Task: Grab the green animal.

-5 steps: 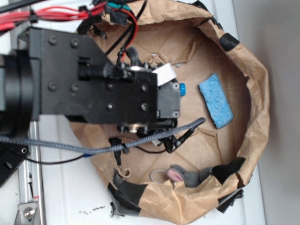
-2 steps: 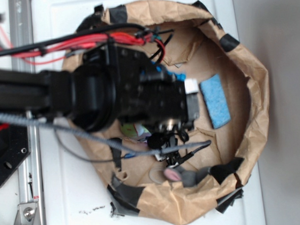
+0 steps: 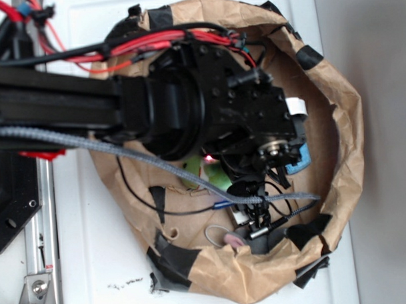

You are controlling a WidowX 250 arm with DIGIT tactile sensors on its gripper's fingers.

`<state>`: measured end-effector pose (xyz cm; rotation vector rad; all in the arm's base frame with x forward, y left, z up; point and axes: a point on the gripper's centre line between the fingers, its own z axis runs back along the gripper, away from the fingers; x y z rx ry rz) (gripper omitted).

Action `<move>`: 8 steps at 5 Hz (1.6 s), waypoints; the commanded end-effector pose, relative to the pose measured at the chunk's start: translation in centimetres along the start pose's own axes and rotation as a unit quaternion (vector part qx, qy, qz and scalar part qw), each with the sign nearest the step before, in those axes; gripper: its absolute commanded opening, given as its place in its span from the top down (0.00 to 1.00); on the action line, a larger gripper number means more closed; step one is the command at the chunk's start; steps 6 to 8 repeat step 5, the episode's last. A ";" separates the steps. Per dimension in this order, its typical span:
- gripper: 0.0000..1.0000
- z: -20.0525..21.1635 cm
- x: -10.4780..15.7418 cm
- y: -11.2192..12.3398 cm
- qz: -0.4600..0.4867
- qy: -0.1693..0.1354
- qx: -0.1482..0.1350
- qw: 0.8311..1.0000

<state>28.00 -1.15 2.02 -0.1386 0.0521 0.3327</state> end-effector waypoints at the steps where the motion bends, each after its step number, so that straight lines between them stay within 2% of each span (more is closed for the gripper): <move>1: 1.00 4.2 0.7 1.1 -0.100 -0.052 0.030 0.993; 2: 1.00 9.4 2.0 1.3 -0.129 -0.123 0.004 0.984; 3: 1.00 13.6 1.6 2.0 -0.102 -0.162 0.031 0.981; 4: 1.00 13.8 1.1 2.5 -0.102 -0.152 0.031 0.983; 5: 1.00 13.3 1.2 2.5 -0.115 -0.129 0.030 0.985; 8: 1.00 13.3 1.2 2.5 -0.115 -0.129 0.030 0.985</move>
